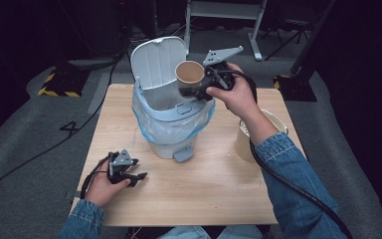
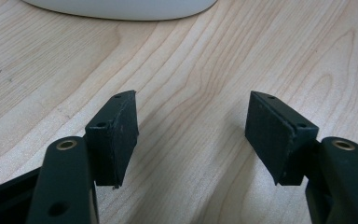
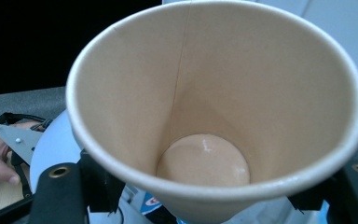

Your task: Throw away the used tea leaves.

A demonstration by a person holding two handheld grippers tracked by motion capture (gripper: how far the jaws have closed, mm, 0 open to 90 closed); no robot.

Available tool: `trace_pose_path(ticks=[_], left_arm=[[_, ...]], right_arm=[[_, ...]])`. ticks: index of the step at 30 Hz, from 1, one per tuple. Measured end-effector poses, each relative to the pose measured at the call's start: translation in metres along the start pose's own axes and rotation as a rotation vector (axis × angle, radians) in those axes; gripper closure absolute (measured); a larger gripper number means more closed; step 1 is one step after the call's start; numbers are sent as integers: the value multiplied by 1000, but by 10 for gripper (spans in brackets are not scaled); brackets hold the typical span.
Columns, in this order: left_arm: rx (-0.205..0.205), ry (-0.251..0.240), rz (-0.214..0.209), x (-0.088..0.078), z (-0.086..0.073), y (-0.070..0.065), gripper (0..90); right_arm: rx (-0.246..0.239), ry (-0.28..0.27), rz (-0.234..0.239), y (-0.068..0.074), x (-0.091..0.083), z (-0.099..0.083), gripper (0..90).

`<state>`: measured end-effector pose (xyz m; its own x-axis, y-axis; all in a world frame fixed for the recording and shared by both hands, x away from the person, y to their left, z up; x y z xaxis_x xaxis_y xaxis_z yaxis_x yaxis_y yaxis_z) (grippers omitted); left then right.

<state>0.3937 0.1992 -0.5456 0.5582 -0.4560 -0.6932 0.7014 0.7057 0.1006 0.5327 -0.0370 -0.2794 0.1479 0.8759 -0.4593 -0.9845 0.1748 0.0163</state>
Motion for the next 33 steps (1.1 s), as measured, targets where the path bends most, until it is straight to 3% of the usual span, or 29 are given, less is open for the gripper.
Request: trace_pose_path(ticks=[11, 13, 15, 17, 20, 25, 33], left_arm=[[4, -1, 4, 0, 0, 0, 348], [5, -1, 4, 0, 0, 0, 348], [4, -1, 4, 0, 0, 0, 348], [5, -1, 4, 0, 0, 0, 348], [5, -1, 4, 0, 0, 0, 348], [4, -1, 3, 0, 0, 0, 348], [1, 1, 0, 0, 0, 0, 349]], right_arm=[[38, 74, 1, 0, 17, 3, 281], [42, 88, 11, -1, 19, 1, 242], [42, 109, 13, -4, 23, -2, 146], [28, 128, -12, -6, 26, -4, 169], [31, 113, -19, -7, 29, -5, 157], [-3, 94, -14, -4, 28, -4, 158], [-11, 59, -2, 9, 7, -1, 193]])
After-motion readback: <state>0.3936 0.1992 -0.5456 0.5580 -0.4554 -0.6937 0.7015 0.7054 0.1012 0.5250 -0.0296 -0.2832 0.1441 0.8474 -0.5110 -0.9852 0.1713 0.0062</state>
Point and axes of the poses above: each handheld gripper's, and its own axes: x roughly forward along the jaws, z roughly out of its top, y roughly to its left, the point moved 6 cm from there along x, roughly forward along the jaws, and after that the axes turned 10 degrees about z, right-handed, at the moved point
